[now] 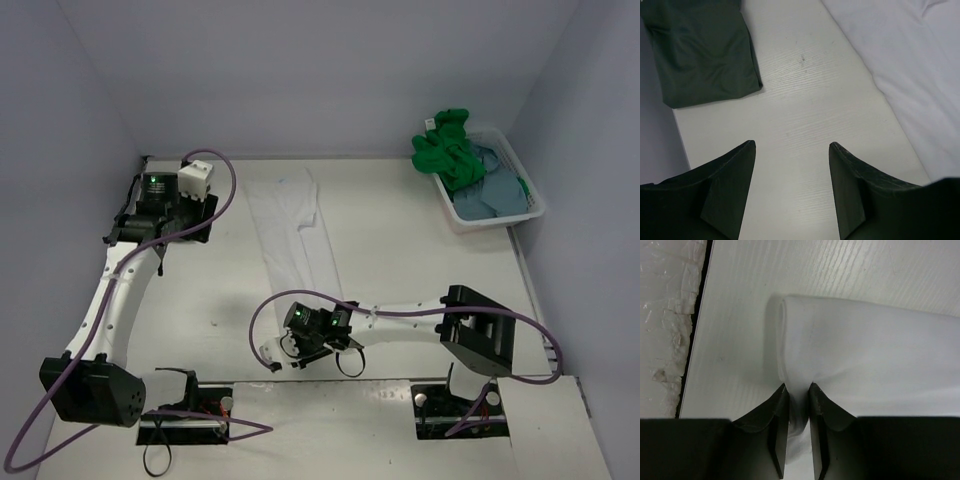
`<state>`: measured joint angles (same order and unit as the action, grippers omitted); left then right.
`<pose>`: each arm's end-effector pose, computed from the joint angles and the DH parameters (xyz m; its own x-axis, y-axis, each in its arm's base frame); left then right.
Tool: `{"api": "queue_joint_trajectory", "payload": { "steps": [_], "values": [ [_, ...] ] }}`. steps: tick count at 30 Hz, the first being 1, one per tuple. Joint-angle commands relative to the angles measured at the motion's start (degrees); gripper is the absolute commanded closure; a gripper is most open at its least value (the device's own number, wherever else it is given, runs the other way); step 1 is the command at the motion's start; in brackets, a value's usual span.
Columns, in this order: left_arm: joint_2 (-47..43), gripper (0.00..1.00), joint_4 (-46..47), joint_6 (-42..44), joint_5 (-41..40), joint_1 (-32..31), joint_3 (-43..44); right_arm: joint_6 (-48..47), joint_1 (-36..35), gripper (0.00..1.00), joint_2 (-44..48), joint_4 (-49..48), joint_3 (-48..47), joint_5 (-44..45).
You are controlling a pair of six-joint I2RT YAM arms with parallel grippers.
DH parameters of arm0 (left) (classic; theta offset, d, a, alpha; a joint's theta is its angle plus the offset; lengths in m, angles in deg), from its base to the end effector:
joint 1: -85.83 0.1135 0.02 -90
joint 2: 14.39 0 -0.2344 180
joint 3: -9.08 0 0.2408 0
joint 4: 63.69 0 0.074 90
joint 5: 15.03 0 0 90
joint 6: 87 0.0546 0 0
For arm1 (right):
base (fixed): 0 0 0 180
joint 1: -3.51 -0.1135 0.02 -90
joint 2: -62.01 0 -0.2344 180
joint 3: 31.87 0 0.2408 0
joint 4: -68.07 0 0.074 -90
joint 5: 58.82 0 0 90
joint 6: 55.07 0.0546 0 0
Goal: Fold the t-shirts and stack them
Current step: Pick up the rectangle-folded T-shirt from the center of the board, then fold the rectangle-folded T-shirt at the center of the board.
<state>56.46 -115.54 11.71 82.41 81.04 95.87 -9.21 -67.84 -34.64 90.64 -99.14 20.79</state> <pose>0.2769 -0.0303 0.3259 -0.5494 0.1967 -0.8121 0.2737 0.9606 0.0476 0.0980 0.3212 0.1276 0.4931 -0.6812 -0.5412 -0.8697 -0.3695 -0.3273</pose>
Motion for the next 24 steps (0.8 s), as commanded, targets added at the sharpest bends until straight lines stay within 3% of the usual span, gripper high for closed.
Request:
{"api": "queue_joint_trajectory", "payload": {
  "steps": [1,4,14,20,24],
  "values": [
    [-1.94,0.45,2.36,-0.98,1.43,0.40,0.24,0.81,-0.37,0.83,-2.50,5.22,2.13,-1.56],
    [-1.94,0.45,2.36,-0.89,1.61,0.67,0.06,0.98,-0.37,1.00,-0.57,6.27,1.95,-1.82],
    [-1.77,0.45,2.01,-0.98,2.40,1.02,0.24,0.02,-0.37,1.00,12.25,15.23,-5.16,-4.29],
    [-2.03,0.45,2.01,-1.15,2.84,1.54,-0.11,-2.44,-0.10,1.00,12.97,15.59,-8.59,-2.70],
    [-1.94,0.45,1.83,-1.42,3.54,1.72,-0.11,-3.67,4.45,1.00,11.04,15.41,-11.48,-6.39]
  ]
}}
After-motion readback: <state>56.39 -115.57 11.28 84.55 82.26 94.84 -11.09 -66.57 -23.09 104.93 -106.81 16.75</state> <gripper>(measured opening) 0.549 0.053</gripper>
